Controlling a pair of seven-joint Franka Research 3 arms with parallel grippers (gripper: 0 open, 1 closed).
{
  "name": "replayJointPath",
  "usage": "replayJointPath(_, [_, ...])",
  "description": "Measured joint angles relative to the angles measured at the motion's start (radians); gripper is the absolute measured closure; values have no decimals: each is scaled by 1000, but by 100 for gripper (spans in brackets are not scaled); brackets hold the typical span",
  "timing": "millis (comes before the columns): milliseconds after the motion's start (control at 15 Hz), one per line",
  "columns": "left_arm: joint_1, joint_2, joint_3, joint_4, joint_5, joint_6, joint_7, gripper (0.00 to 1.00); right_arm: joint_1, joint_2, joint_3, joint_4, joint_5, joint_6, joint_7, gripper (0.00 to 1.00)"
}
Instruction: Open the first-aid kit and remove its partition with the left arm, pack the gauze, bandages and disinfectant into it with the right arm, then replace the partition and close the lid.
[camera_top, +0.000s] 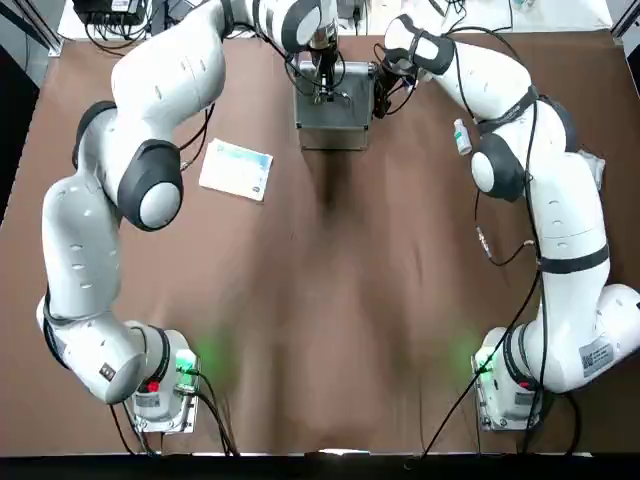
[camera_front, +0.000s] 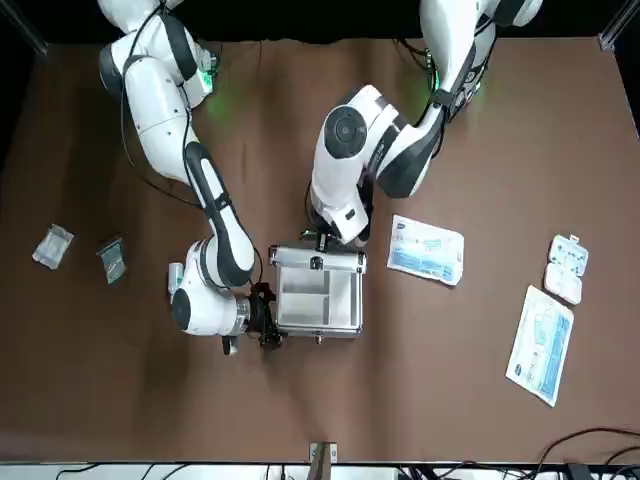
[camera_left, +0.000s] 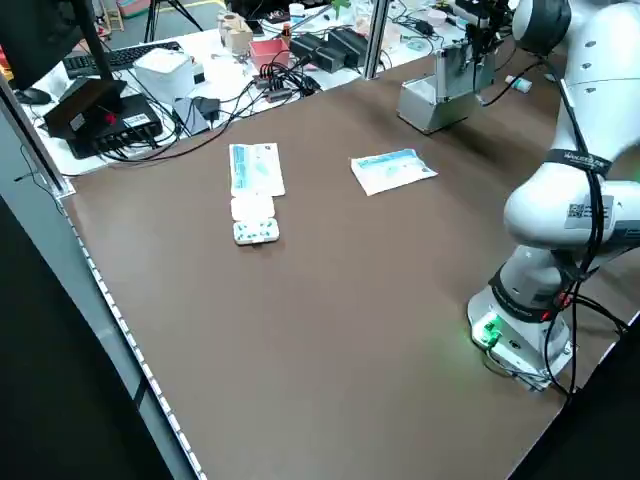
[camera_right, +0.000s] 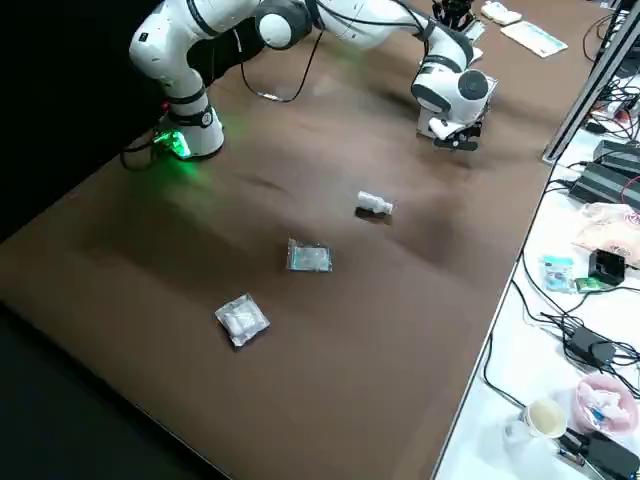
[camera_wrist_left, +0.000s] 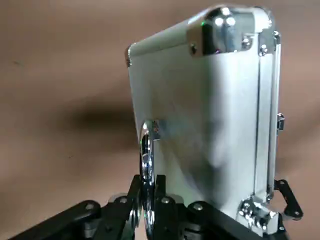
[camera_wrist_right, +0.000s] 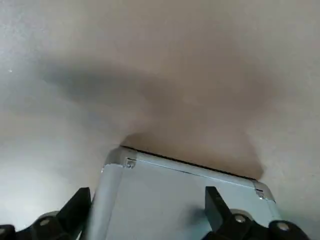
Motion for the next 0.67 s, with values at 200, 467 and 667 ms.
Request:
replayJointPath(200, [0, -21, -7, -34, 2, 5, -16, 87, 0, 0, 0, 0, 0, -1, 0, 1])
replayJointPath(467, [0, -30, -12, -51, 7, 10, -25, 87, 0, 0, 0, 1, 1, -3, 0, 1])
replayJointPath(667, [3, -42, -25, -59, 6, -12, -14, 82, 0, 2, 0, 1, 1, -3, 0, 1])
